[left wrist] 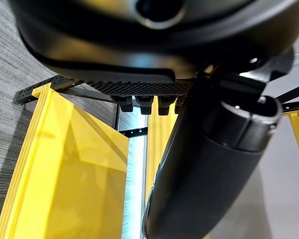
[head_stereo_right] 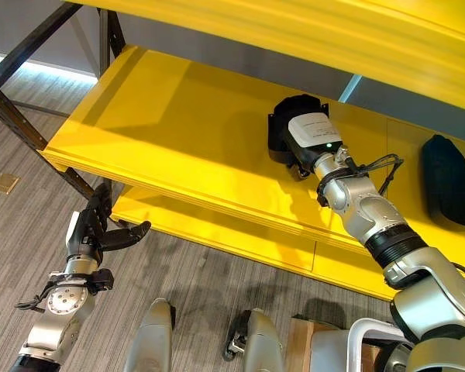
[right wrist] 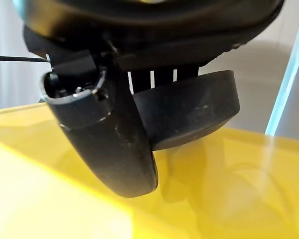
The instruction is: Move parts from the plastic box to the shelf.
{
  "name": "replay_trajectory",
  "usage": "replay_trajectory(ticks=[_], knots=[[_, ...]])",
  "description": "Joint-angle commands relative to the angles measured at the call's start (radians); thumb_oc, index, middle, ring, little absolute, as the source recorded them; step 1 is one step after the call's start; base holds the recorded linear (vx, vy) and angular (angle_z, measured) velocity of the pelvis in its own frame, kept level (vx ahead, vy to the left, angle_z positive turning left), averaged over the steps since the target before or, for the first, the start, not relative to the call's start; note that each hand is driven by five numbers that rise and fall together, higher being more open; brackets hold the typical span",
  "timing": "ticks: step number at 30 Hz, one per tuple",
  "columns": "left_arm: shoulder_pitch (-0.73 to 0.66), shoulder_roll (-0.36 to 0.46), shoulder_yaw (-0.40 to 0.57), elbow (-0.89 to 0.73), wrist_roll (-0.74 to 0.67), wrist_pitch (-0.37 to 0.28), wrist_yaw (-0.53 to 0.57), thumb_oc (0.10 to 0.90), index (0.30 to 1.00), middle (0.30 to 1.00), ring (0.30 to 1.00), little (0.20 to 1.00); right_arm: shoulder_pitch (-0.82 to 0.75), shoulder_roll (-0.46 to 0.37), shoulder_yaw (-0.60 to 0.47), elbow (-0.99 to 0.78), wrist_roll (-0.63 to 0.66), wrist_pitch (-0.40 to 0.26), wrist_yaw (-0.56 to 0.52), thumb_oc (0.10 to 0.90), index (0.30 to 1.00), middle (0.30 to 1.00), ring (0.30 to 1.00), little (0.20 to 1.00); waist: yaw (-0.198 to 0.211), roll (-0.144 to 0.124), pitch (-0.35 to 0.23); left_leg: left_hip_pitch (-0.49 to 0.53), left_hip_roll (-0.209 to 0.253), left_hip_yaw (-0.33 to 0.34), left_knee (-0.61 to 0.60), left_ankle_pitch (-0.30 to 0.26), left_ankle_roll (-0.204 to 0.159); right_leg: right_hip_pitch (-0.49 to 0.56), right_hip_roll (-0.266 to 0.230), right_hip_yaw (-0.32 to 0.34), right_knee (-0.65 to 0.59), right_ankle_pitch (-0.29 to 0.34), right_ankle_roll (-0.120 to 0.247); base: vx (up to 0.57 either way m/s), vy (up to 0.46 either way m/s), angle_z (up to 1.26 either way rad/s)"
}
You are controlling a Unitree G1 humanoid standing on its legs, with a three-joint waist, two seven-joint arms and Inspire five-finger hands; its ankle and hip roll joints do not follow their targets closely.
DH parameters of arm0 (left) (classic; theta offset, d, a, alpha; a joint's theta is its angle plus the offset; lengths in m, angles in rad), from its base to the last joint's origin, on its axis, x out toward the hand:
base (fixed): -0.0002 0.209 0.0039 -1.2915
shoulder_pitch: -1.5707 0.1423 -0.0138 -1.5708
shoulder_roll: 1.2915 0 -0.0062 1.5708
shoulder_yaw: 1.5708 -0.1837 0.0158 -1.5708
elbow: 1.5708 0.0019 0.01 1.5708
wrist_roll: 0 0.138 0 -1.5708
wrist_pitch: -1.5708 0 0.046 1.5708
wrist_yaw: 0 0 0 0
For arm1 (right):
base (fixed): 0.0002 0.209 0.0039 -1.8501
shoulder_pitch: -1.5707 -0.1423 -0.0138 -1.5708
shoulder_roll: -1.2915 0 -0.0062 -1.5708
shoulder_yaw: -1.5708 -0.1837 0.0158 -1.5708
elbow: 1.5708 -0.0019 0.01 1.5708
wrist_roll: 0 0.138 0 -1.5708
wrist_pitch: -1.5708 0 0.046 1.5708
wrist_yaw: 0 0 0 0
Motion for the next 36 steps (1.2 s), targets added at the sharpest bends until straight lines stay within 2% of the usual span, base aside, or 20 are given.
replay_trajectory(ticks=[1, 9, 15, 36], knots=[[-0.071, 0.027, -0.001, -0.086, 0.029, -0.118, 0.025, 0.9, 1.0, 1.0, 1.0, 1.0, -0.087, -0.054, -0.047, -0.014, -0.041, 0.003, -0.046, 0.4, 0.3, 0.3, 0.3, 0.3, 0.018, 0.027, -0.067, 0.092, 0.075, -0.057, -0.004, -0.084, 0.011, 0.036, -0.057, 0.065, -0.016, 0.008, 0.078, 0.0, 0.0, 0.0], [-0.073, 0.033, -0.005, -0.075, 0.031, -0.116, 0.031, 0.9, 1.0, 1.0, 1.0, 1.0, 0.024, -0.012, -0.141, 0.047, -0.014, 0.034, -0.086, 0.4, 0.3, 0.3, 0.3, 0.3, 0.008, 0.058, -0.051, 0.073, 0.052, -0.048, 0.018, -0.094, 0.02, 0.011, -0.073, 0.086, -0.003, 0.01, 0.078, 0.0, -0.001, 0.04], [-0.073, 0.029, 0.002, -0.064, 0.026, -0.12, 0.041, 0.9, 1.0, 1.0, 1.0, 1.0, 0.051, -0.007, -0.166, 0.107, -0.012, 0.048, -0.11, 0.4, 0.3, 0.3, 0.3, 0.3, 0.001, 0.067, -0.048, 0.065, 0.046, -0.044, 0.017, -0.095, 0.019, -0.002, -0.074, 0.094, -0.001, 0.015, 0.081, 0.0, 0.0, 0.0], [-0.041, 0.044, 0.018, -0.064, 0.02, -0.132, 0.031, 0.9, 1.0, 1.0, 1.0, 1.0, 0.042, -0.138, -0.246, 0.239, 0.039, 0.058, -0.18, 0.4, 0.3, 0.3, 0.3, 0.3, -0.034, 0.081, -0.05, 0.045, 0.056, -0.032, 0.026, -0.093, 0.009, -0.041, -0.062, 0.109, 0.007, 0.023, 0.086, 0.0, 0.0, 0.0]])
